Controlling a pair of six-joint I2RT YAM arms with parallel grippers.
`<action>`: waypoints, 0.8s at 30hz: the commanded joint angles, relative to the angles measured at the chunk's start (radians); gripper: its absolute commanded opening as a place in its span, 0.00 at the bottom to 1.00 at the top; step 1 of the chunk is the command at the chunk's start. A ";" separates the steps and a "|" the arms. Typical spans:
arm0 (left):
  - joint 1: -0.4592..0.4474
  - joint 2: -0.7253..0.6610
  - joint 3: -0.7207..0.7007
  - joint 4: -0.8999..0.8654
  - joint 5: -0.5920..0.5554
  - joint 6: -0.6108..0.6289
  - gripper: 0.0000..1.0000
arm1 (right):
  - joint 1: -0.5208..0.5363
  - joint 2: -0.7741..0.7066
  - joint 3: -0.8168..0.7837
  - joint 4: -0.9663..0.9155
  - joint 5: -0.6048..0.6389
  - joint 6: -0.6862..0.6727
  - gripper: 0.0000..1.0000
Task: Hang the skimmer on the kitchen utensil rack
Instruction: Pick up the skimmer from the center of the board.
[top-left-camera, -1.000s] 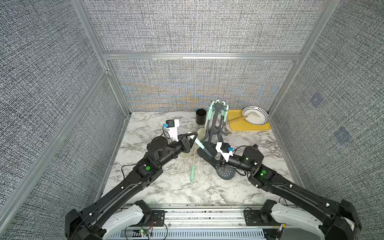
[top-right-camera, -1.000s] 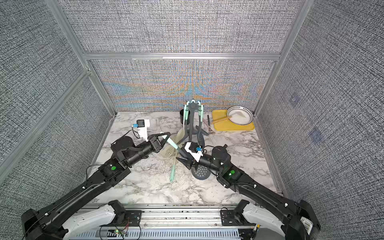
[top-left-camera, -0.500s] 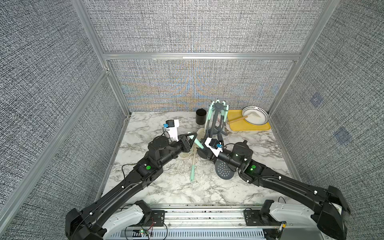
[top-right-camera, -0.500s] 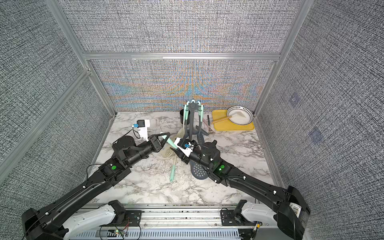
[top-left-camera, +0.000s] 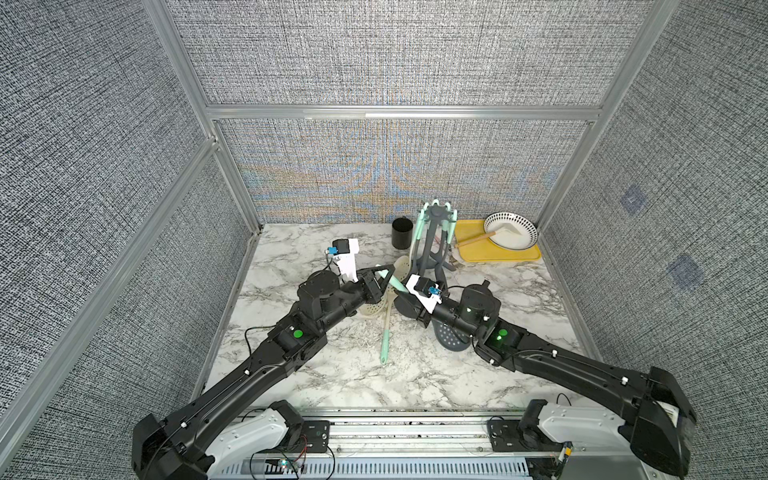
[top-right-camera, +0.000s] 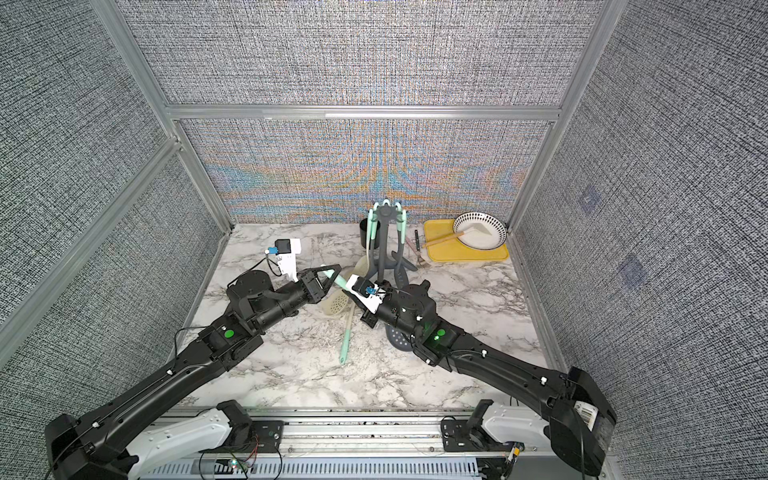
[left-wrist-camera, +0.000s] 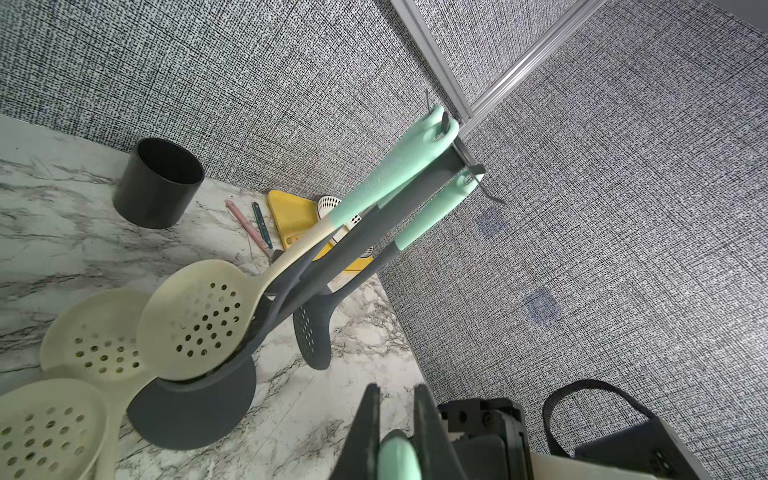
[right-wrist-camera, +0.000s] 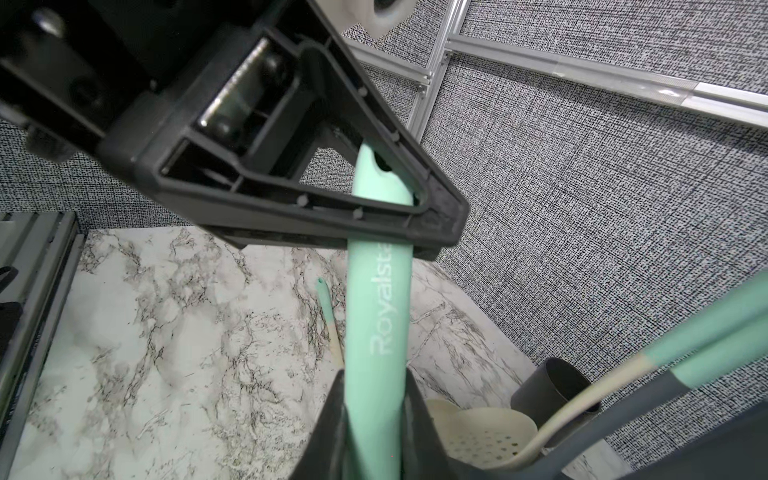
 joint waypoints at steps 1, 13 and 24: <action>-0.001 0.006 0.014 0.000 0.005 0.001 0.04 | 0.002 -0.004 0.007 0.037 -0.016 0.015 0.01; -0.003 -0.072 0.112 -0.163 0.020 0.251 0.99 | -0.050 -0.140 -0.136 0.092 0.049 0.186 0.00; -0.002 -0.034 0.128 -0.188 0.053 0.429 0.97 | -0.204 -0.347 -0.209 0.020 0.121 0.273 0.00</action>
